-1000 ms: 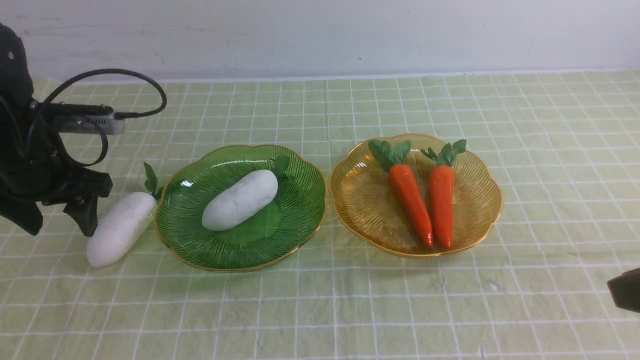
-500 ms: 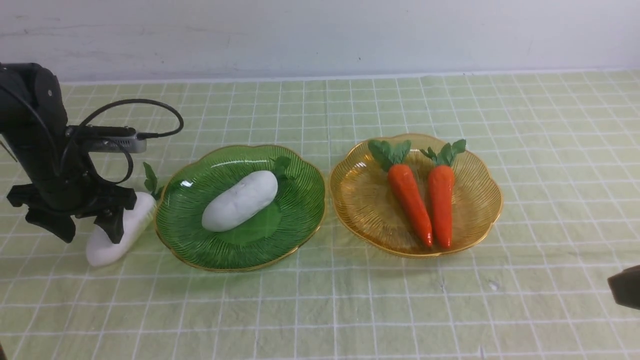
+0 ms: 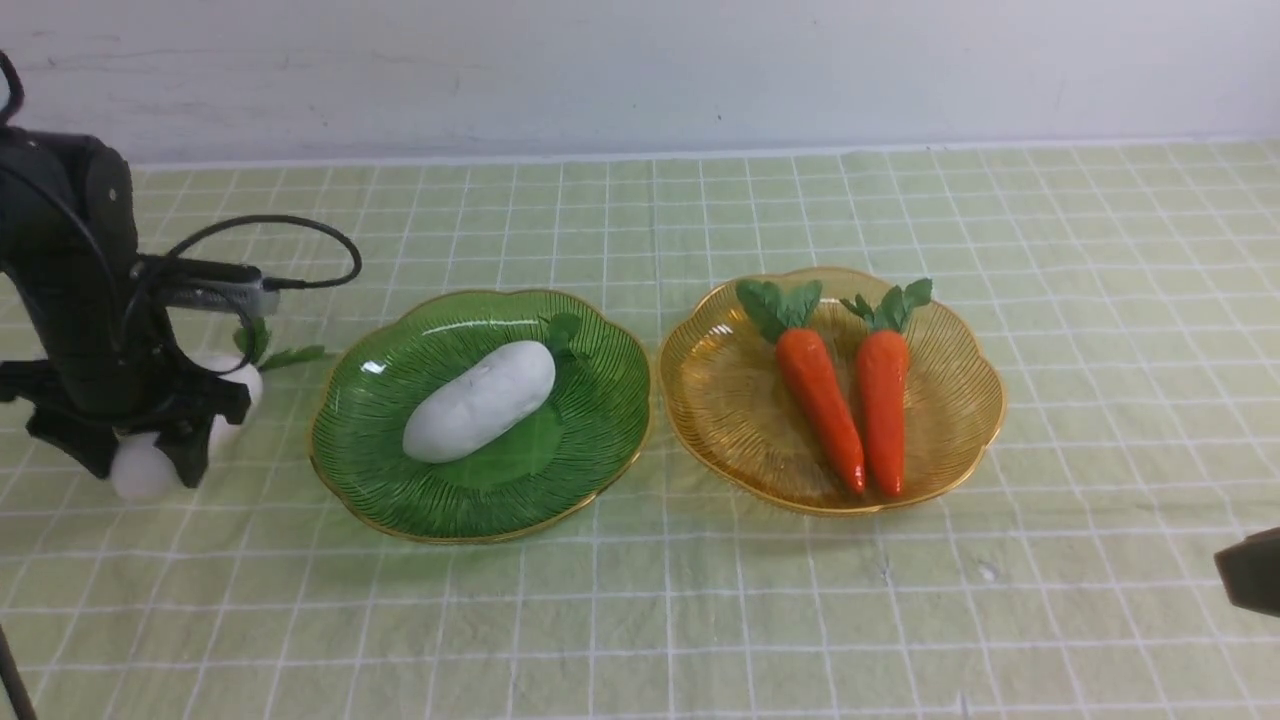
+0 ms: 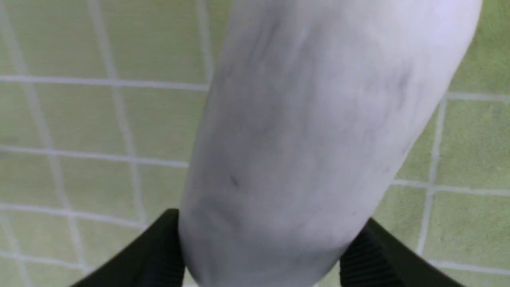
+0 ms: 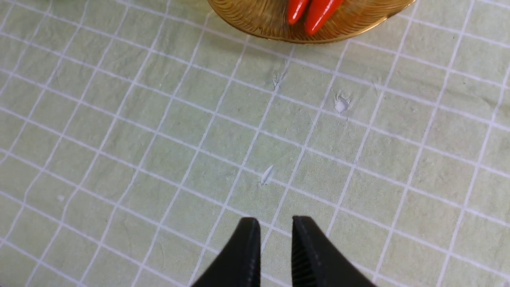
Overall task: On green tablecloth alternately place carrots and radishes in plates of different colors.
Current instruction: 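Pick up the white radish and place it in the left plate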
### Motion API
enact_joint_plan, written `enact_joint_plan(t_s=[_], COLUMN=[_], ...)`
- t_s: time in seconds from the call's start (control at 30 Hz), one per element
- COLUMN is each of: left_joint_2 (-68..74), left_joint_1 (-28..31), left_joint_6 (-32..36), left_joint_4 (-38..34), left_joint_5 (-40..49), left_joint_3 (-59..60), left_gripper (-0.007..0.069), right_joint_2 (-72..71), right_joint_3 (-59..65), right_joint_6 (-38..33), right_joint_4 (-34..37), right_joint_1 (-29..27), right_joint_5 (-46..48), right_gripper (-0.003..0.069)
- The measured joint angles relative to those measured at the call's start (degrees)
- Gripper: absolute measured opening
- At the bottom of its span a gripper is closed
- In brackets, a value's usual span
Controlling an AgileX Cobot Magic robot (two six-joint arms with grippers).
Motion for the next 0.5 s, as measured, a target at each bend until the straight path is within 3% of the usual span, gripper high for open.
enact_joint_plan(t_s=[0.13, 0.37, 0.5], left_joint_2=[-4.12, -5.52, -2.14], left_joint_1=[0.00, -1.53, -5.18], left_joint_6=[-2.55, 0.61, 2.47], left_joint_4=[-0.22, -15.15, -20.38], left_joint_5=[4.37, 6.00, 6.00], left_joint_3=[-4.43, -6.34, -6.34], left_gripper=[0.0443, 0.0443, 0.0443], right_joint_2=[0.00, 0.00, 0.00], right_joint_3=[0.00, 0.00, 0.00], right_joint_6=[-0.02, -0.06, -0.06], right_joint_4=[0.00, 0.00, 0.00], right_joint_1=[0.00, 0.00, 0.00], right_joint_5=[-0.23, -0.86, -0.86], right_gripper=[0.0107, 0.0107, 0.0107])
